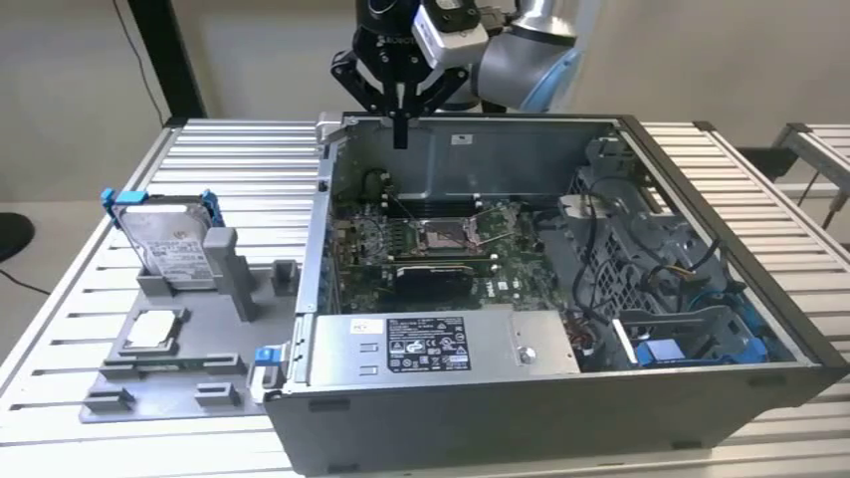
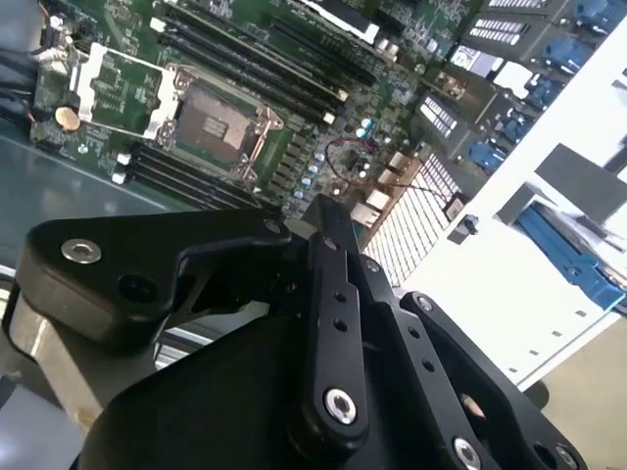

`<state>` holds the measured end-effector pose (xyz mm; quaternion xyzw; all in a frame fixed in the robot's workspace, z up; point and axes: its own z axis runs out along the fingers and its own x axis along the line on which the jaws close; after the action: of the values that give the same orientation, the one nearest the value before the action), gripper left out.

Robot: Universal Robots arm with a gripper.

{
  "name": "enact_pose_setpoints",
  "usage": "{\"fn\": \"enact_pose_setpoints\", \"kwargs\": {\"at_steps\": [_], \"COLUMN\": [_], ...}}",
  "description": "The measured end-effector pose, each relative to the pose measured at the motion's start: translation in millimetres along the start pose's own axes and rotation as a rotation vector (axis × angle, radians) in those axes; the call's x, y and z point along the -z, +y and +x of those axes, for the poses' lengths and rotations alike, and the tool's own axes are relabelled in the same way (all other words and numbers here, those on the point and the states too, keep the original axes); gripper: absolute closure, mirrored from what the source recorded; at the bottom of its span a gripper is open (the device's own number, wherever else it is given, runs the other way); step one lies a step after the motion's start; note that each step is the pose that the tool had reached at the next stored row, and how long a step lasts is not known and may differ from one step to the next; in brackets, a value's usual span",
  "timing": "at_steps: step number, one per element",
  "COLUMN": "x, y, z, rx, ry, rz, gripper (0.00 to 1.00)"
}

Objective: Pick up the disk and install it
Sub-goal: 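Reach for the disk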

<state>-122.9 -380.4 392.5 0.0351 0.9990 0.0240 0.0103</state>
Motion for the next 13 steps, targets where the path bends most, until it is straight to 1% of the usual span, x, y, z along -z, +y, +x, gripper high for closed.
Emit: {"fn": "enact_pose_setpoints", "kwargs": {"at_steps": [1, 4, 13], "x": [0.0, 0.1, 0.4], "y": [0.9, 1.1, 1.1], "z": [1.3, 7.0, 29.0], "rx": [0.001, 0.003, 0.006], "ry": [0.0001, 0.0002, 0.0003], "rz": [0.0001, 0.0000, -0.0001], "gripper": [1.00, 1.00, 1.00]}}
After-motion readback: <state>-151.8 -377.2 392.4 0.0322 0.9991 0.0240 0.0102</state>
